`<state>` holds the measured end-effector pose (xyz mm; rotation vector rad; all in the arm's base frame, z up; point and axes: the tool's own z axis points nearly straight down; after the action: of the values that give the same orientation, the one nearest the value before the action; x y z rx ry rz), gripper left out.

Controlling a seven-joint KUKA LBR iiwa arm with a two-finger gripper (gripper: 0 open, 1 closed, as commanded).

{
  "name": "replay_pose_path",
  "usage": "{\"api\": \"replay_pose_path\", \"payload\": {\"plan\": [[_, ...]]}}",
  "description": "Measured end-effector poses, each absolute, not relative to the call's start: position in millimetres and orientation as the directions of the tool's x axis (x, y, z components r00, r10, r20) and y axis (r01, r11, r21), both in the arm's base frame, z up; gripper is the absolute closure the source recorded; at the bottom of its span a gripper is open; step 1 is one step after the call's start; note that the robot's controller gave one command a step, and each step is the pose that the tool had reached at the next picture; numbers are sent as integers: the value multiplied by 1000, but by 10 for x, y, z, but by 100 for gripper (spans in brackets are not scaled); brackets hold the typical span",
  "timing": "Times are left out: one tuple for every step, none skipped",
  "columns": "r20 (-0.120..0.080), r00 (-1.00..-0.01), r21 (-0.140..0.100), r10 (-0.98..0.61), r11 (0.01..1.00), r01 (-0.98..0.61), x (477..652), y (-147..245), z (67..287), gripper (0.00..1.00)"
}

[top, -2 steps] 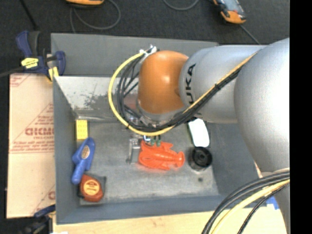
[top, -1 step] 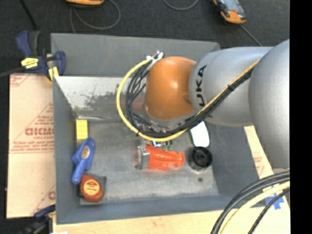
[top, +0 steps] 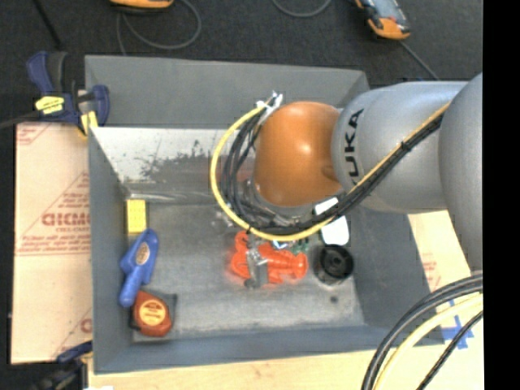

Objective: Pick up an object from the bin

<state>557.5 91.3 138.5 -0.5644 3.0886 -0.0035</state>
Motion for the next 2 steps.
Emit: {"api": "replay_pose_path", "payload": {"plan": [[-4,-951,2,-309,951,-309,5501,548,1247,0],[-3,-971,1,-238,971,-238,5415,297,1084,0]]}}
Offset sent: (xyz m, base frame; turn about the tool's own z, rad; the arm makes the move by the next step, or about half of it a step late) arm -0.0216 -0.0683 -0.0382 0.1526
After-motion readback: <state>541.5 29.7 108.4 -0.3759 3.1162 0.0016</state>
